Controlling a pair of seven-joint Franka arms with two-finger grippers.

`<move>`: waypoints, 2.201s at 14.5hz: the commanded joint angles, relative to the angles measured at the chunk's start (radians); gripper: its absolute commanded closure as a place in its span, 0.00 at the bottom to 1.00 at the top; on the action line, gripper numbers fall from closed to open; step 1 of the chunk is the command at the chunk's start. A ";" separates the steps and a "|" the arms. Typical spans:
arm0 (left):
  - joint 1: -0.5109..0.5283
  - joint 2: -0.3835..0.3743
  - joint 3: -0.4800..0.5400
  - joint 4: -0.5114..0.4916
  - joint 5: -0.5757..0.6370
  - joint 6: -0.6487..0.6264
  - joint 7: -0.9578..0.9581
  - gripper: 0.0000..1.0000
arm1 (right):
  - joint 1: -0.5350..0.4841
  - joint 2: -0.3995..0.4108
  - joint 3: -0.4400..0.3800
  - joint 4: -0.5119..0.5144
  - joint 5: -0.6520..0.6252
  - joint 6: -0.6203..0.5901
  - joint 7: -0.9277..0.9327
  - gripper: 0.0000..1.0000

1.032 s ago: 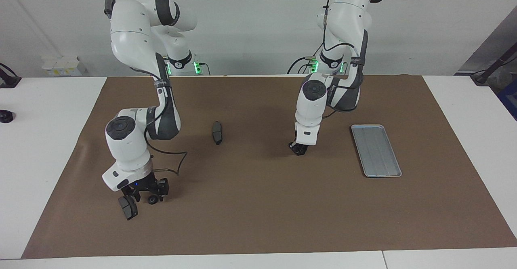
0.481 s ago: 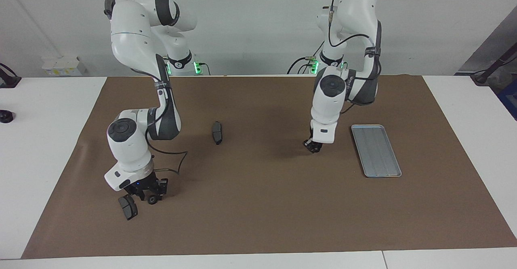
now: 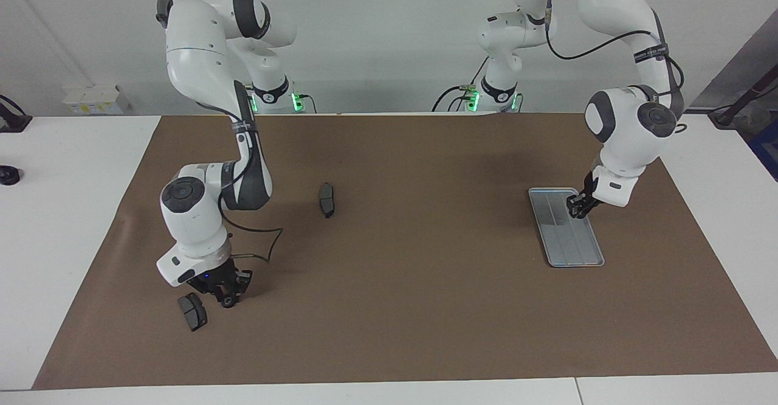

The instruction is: Pick bearing gear from pile to tray

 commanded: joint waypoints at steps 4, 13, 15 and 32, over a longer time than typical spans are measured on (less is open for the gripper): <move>-0.032 -0.034 -0.007 -0.107 -0.046 0.102 -0.010 0.70 | 0.150 -0.014 0.039 0.049 -0.002 -0.001 0.061 1.00; -0.035 -0.036 -0.016 0.245 -0.045 -0.265 -0.001 0.00 | 0.453 -0.005 0.080 0.092 0.076 0.134 0.227 0.98; -0.066 -0.023 -0.027 0.342 -0.048 -0.365 -0.028 0.00 | 0.506 -0.005 0.080 0.091 0.073 0.156 0.291 0.97; -0.393 0.179 -0.022 0.336 0.070 -0.045 -0.678 0.00 | 0.458 -0.022 0.043 0.092 0.025 0.003 0.405 0.10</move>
